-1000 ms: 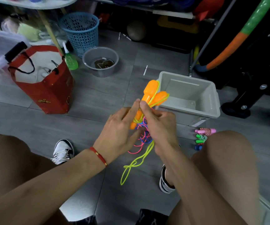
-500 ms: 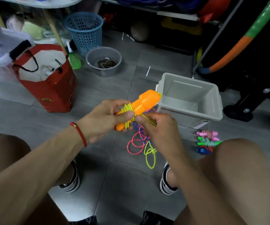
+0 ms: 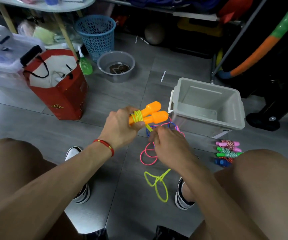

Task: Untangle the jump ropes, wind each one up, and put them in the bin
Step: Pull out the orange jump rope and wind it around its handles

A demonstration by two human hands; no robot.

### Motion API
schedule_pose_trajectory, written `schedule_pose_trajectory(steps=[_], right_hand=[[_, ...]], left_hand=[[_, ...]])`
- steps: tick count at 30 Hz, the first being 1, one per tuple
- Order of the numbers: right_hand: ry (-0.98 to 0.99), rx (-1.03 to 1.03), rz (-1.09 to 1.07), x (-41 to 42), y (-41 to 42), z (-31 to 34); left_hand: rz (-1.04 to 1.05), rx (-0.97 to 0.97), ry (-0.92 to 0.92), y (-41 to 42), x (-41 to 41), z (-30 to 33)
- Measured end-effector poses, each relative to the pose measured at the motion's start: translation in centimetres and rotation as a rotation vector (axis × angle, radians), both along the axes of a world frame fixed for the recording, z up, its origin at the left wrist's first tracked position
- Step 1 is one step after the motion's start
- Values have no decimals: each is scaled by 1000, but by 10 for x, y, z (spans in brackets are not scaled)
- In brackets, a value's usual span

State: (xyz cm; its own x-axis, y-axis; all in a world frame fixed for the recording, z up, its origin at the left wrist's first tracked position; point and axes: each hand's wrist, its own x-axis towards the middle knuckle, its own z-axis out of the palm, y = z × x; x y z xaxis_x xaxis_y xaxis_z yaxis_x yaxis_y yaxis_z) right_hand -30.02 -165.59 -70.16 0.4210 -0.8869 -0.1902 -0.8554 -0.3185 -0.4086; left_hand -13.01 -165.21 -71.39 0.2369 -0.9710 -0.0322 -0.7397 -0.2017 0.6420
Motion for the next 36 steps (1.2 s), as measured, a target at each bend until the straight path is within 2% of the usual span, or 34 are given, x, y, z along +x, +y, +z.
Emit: schedule_pose_trajectory(steps=[5, 9, 12, 17, 20, 25, 29, 33, 36], right_hand=[[138, -39, 153, -2, -7, -7], [282, -271, 220, -8, -9, 6], [185, -424, 290, -20, -14, 18], [-85, -242, 204, -40, -27, 26], [-147, -81, 263, -47, -34, 20], [-396, 270, 330, -54, -47, 15], [-577, 401, 282, -63, -56, 7], [-805, 468, 119, -60, -50, -8], [-966, 608, 69, -50, -36, -23]], left_hand=[[-79, -22, -107, 4, -5, -6], [-222, 34, -215, 7, -3, -6], [-405, 102, -240, 12, -2, -6], [-622, 50, -69, 16, 2, -1], [-637, 40, -5, 20, -3, 4], [-614, 82, 219, 21, -4, 12], [-662, 133, 390, 24, 1, 21], [-595, 90, 673, 25, 5, 29], [-353, -7, 983, 20, 6, 26]])
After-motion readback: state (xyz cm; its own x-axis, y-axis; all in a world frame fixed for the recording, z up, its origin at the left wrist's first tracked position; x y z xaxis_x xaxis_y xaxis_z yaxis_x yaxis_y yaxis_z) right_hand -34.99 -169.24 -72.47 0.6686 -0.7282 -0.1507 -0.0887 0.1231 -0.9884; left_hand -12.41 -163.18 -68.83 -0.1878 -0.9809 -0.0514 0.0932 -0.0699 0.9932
